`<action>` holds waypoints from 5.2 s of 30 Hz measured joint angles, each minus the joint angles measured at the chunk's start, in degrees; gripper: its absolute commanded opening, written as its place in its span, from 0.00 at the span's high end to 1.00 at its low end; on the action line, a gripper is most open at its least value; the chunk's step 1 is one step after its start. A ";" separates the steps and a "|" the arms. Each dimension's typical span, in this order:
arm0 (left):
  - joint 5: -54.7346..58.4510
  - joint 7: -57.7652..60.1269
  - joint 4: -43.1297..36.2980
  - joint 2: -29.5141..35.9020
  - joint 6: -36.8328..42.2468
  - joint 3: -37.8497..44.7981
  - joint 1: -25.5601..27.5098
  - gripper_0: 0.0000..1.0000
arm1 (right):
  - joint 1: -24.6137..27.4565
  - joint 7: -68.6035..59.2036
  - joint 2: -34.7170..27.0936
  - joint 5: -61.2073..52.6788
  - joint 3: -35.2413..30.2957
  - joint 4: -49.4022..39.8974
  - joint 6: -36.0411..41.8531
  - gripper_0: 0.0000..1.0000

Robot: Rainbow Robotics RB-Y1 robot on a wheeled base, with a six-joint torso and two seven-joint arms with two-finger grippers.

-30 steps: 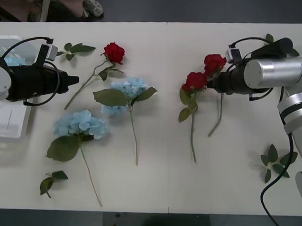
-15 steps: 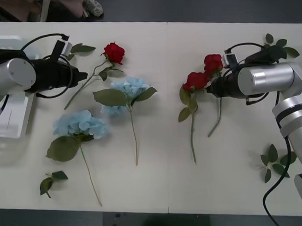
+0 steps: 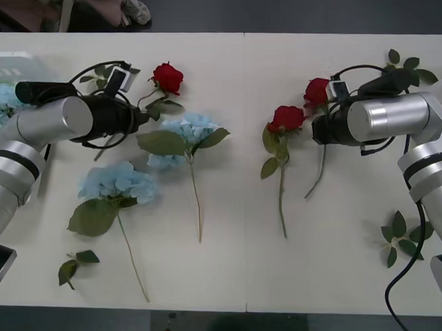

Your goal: Put the red flowers into the right box and the blue flowers into the left box

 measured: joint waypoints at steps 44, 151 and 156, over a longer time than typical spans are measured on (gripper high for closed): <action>19.37 0.00 -10.09 4.55 12.44 11.13 -0.44 1.00 | 11.35 23.54 -19.91 -2.10 -33.60 -22.24 29.41 1.00; 16.76 0.05 -45.93 -23.65 5.40 -1.73 9.96 1.00 | 5.94 32.11 0.97 -75.89 -19.88 -9.53 38.22 1.00; 16.76 0.05 -45.69 -23.65 5.40 -1.73 9.96 1.00 | 5.94 32.11 0.97 -76.53 -19.96 -9.53 38.26 1.00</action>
